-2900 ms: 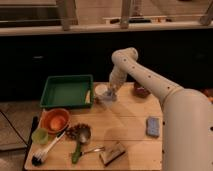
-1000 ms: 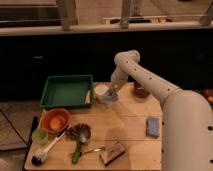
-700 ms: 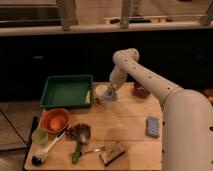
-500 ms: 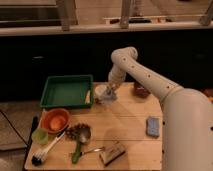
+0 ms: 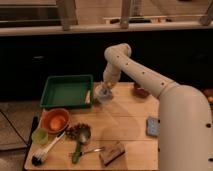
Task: Place towel in paper cup
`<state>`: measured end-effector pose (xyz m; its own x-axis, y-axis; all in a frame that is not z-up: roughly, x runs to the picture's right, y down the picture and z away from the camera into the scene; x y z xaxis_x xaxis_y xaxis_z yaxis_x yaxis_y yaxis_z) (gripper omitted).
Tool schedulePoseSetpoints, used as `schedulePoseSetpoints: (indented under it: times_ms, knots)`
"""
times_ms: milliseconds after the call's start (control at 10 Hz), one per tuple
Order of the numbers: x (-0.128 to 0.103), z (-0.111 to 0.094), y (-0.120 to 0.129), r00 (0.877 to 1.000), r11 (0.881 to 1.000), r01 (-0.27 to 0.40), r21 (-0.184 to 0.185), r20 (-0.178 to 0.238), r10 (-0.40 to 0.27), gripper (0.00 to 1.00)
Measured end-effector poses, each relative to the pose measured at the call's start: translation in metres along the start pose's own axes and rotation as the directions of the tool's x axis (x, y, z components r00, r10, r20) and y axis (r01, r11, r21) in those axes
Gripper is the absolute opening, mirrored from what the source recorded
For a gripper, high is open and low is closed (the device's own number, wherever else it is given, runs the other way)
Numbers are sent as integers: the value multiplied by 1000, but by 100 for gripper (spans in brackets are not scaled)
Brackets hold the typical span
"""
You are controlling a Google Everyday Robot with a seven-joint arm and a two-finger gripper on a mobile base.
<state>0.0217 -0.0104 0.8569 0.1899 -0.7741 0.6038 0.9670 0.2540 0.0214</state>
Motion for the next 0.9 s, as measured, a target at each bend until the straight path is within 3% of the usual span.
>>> schedulePoseSetpoints:
  times_ms: [500, 900]
  knots:
    - [3, 5, -24, 999, 998, 44, -39, 26, -43, 5]
    - [10, 5, -23, 999, 998, 19, -56, 29, -17, 42]
